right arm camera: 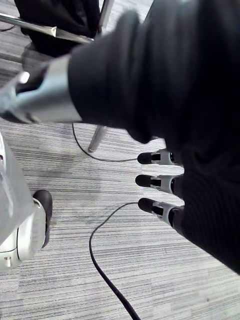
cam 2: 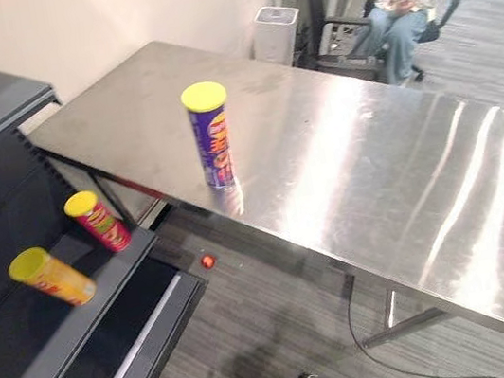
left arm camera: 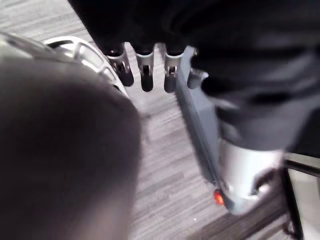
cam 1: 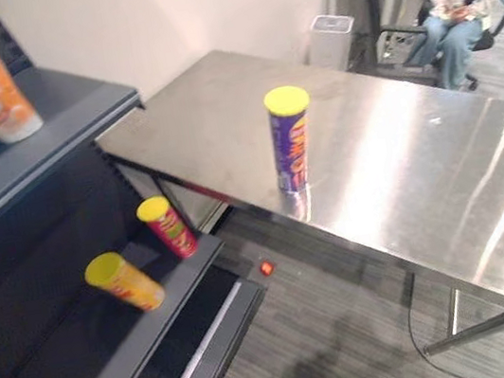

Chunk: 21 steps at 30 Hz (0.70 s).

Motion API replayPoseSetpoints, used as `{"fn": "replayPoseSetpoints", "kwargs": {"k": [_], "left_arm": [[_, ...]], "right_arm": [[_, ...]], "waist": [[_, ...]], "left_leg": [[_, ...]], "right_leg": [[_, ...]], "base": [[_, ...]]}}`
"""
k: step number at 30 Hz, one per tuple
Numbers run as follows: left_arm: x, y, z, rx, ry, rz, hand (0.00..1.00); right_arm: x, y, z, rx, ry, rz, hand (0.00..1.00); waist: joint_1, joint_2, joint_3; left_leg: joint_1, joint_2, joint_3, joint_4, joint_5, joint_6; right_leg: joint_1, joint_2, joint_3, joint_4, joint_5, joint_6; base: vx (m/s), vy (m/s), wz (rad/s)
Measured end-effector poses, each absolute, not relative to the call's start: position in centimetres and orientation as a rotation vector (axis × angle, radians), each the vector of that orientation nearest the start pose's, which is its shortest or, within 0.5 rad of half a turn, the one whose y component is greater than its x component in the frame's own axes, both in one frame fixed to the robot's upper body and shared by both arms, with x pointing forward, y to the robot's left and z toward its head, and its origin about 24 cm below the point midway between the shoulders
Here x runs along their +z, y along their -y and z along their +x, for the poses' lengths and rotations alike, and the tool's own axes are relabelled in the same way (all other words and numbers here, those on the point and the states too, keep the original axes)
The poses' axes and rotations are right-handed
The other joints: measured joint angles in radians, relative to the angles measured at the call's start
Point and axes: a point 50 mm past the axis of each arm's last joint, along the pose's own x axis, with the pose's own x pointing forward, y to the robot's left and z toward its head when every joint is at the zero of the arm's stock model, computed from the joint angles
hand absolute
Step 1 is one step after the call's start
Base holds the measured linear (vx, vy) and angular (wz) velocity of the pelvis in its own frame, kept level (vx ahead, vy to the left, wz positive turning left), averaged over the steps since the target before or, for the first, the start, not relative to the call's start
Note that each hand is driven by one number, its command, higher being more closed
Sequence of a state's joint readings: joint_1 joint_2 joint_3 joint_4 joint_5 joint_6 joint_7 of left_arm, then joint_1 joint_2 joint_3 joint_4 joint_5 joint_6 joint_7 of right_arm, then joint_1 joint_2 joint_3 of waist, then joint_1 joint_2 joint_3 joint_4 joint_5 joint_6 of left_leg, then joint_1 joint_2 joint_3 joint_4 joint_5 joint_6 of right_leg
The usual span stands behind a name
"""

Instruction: Put the gum and the chips on the shelf.

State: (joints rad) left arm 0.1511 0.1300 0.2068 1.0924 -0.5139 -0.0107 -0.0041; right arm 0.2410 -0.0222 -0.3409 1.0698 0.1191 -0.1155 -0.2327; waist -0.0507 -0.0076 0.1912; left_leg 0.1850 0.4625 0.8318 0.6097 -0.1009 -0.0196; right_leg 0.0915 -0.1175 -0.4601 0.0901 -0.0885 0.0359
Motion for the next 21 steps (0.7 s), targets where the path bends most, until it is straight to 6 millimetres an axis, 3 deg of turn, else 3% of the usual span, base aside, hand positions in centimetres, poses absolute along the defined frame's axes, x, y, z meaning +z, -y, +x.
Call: {"fn": "replayPoseSetpoints", "kwargs": {"k": [1,2,3,4,5,7,8,9,11,13,16,21], "left_arm": [[-16.5,-22.1,6.0,0.603,-1.073,-0.491,0.00],[-16.4,-21.9,6.2,0.605,-1.060,-0.514,0.00],[-16.5,-20.6,6.7,0.584,-1.038,-0.559,0.00],[-16.5,-20.3,6.8,0.576,-1.029,-0.569,0.00],[-16.5,-20.0,6.9,0.564,-1.023,-0.578,0.00],[-16.6,-19.5,6.8,0.555,-1.030,-0.600,0.00],[-16.7,-19.0,6.8,0.564,-1.030,-0.627,0.00],[-16.7,-19.3,6.7,0.570,-1.032,-0.618,0.00],[-16.6,-20.0,6.8,0.593,-1.019,-0.611,0.00],[-16.7,-20.2,6.4,0.622,-1.039,-0.600,0.00],[-16.7,-20.0,6.4,0.606,-1.062,-0.565,0.00],[-16.9,-19.8,6.1,0.586,-1.117,-0.498,0.00]], "right_arm": [[-16.5,22.2,2.4,-0.690,-1.162,0.078,0.00],[-16.3,22.8,2.8,-0.689,-1.152,0.064,0.00],[-16.3,23.4,3.4,-0.671,-1.150,0.035,0.00],[-16.3,23.3,3.5,-0.656,-1.151,0.029,0.00],[-16.4,23.1,3.6,-0.637,-1.152,0.029,0.00],[-16.3,22.8,4.1,-0.602,-1.129,0.032,0.00],[-16.2,23.3,4.0,-0.606,-1.117,0.019,0.00],[-16.2,22.8,4.0,-0.598,-1.096,0.024,0.00],[-16.3,21.9,3.8,-0.596,-1.083,0.045,0.00],[-16.2,21.8,3.9,-0.605,-1.056,0.043,0.00],[-15.9,22.1,4.8,-0.608,-0.998,0.036,0.00],[-15.9,22.6,4.4,-0.689,-0.998,0.103,0.00]], "waist": [[0.013,0.008,0.006],[0.013,0.022,0.011],[0.019,0.027,0.013],[0.027,0.025,0.012],[0.033,0.023,0.011],[0.029,0.048,0.003],[0.036,0.049,-0.007],[0.026,0.046,-0.031],[0.027,0.014,-0.028],[0.031,0.007,-0.034],[0.031,0.014,-0.036],[0.026,0.031,-0.041]], "left_leg": [[-0.072,-0.019,-0.162,0.065,-0.038,-0.027],[-0.093,-0.053,-0.225,0.060,-0.073,-0.043],[-0.122,-0.139,-0.313,0.011,-0.136,-0.047],[-0.128,-0.169,-0.332,-0.023,-0.144,-0.043],[-0.137,-0.202,-0.363,-0.104,-0.145,-0.043],[-0.159,-0.236,-0.453,-0.338,-0.064,-0.045],[-0.164,-0.244,-0.493,-0.386,-0.023,-0.081],[-0.163,-0.273,-0.490,-0.415,-0.023,-0.080],[-0.156,-0.310,-0.494,-0.418,-0.021,-0.078],[-0.141,-0.339,-0.495,-0.440,-0.018,-0.073],[-0.120,-0.354,-0.502,-0.476,-0.011,-0.063],[-0.063,-0.355,-0.515,-0.565,0.023,-0.071]], "right_leg": [[-0.004,0.006,0.052,-0.005,-0.002,-0.004],[-0.003,0.004,0.084,-0.008,-0.003,-0.004],[0.001,-0.016,0.167,-0.012,0.000,-0.002],[0.002,-0.025,0.193,-0.014,0.003,0.002],[0.005,-0.033,0.224,-0.017,0.005,0.006],[0.002,-0.020,0.265,-0.033,0.020,0.044],[0.005,-0.013,0.306,-0.065,0.038,0.072],[0.019,-0.027,0.309,-0.108,0.056,0.096],[0.016,-0.057,0.312,-0.119,0.073,0.105],[0.020,-0.078,0.314,-0.118,0.074,0.106],[0.030,-0.081,0.307,-0.120,0.071,0.108],[0.035,-0.069,0.306,-0.092,0.049,0.107]], "base": [[0.03,0.055,-1.05],[0.09,0.145,-1.34],[0.07,0.107,-1.16],[0.06,0.137,-1.32],[0.03,0.130,-1.09],[0.05,0.187,-0.99],[0.17,0.240,-0.62],[0.22,0.237,-0.44],[0.16,0.142,0.04],[0.12,0.111,0.05],[0.08,0.045,0.07],[0.01,-0.042,0.00]]}}
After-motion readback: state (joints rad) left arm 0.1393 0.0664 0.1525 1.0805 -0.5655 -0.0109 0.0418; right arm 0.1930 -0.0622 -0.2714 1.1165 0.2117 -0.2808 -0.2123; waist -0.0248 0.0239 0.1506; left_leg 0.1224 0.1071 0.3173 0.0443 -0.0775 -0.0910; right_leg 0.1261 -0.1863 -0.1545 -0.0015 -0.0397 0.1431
